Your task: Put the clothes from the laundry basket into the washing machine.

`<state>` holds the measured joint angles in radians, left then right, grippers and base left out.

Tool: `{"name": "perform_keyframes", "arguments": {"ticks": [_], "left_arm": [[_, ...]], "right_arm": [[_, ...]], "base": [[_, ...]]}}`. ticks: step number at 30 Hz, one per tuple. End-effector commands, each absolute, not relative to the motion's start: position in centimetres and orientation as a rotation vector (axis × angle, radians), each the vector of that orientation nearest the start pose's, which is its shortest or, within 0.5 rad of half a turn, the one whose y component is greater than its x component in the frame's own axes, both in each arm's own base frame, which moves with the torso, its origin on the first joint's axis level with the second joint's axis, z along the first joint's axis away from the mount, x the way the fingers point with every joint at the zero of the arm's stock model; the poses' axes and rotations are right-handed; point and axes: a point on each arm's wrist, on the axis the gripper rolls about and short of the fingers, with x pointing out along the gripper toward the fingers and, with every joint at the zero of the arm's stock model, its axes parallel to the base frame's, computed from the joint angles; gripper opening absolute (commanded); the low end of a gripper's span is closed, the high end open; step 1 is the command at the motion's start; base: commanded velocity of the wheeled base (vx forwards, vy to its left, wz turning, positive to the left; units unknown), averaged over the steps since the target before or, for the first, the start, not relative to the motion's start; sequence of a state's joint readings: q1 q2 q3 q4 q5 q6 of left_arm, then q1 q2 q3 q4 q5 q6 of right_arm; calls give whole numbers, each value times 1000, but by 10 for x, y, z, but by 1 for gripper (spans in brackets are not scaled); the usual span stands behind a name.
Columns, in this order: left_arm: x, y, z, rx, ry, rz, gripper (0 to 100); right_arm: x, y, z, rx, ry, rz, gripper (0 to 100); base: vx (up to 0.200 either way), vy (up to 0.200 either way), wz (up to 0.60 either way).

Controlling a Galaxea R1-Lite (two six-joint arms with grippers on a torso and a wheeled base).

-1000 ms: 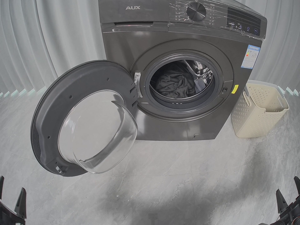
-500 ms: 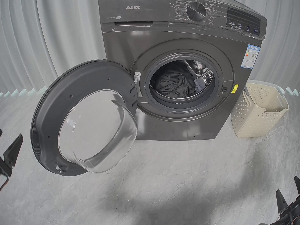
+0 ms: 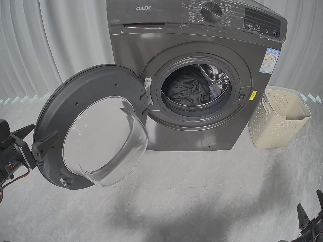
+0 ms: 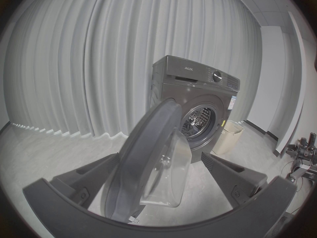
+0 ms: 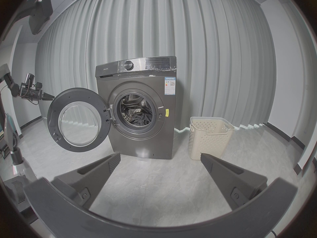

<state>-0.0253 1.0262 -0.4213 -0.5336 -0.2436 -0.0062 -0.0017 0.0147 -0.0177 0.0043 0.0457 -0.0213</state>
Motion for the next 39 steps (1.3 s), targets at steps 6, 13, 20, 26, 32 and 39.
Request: {"name": "perform_keyframes", "arguments": {"ticks": [6,13,20,26,32,39], "left_arm": [[108,-35,218,-18,14,-508,100],[96,-45,225,-65,-25,-633,100],[92,-44,223,-104,-10,-641,100],[102,-34,244,-84,-89,-450,100],[125,-15,251,-32,-81,-236,100],[155,-11,230,-6,52,-202,100]], "right_arm": [[-23,1,75,-21,4,45,100],[-23,1,75,-21,4,45,100],[-23,1,75,-21,4,45,100],[-23,1,75,-21,4,45,100],[-23,1,75,-21,4,45,100],[-23,1,75,-21,4,45,100]], "base": [[0,0,0],[0,0,0],[0,0,0],[0,0,0],[0,0,0],[0,0,0]]}}
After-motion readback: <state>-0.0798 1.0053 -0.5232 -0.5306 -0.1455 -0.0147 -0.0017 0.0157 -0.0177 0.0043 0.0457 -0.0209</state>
